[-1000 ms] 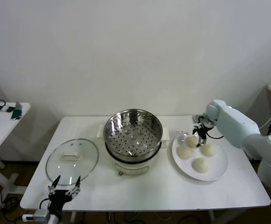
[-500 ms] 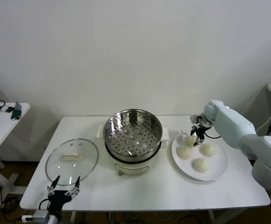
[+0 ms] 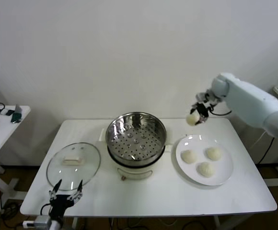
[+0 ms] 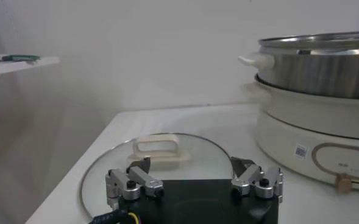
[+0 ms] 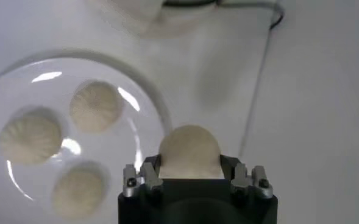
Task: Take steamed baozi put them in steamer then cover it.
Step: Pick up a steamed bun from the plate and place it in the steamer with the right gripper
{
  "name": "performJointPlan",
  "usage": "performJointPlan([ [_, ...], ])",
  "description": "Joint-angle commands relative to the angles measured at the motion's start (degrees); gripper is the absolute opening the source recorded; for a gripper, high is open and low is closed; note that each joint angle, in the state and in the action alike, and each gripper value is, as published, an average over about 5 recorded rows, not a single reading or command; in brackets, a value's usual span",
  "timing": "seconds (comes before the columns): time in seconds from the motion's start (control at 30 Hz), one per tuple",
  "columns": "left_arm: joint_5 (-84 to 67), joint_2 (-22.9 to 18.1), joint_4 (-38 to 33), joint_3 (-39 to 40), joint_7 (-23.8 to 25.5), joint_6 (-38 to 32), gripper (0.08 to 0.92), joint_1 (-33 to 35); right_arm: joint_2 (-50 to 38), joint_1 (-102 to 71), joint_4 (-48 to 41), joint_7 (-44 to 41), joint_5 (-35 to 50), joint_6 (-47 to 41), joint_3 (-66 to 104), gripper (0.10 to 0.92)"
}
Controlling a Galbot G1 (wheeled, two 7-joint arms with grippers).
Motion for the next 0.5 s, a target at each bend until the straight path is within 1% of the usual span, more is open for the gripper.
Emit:
performJointPlan([
  [0.03,0.01,0.06,-0.1,0.0,0.03,0.08,0.823,-0.07,-1.18,16.32,20.25,1.58,6.78,5.2,-10.55,0.661],
  [0.13,-0.01,0.06,-0.27,0.0,0.05,0.04,0.823,-0.06,0.89,18.29,27.62,2.81,3.09,9.53,-11.8,0.662],
  [0.23,0.01,0.03,-0.59,0.01,0.06,-0.05,0.823,0.06,3.8,17.71,30.94,3.81,-0.46,12.88,-12.48,0.66],
  [0.33,0.03,-0.06,-0.88,-0.24,0.06,-0.12,0.823,0.07,7.21,15.21,29.35,4.95,-4.24,15.67,-12.49,0.66],
  [0.5,-0.03,-0.04,-1.24,-0.96,0.04,-0.25,0.823,0.06,12.32,7.84,21.27,7.5,-14.35,19.51,-10.35,0.662],
])
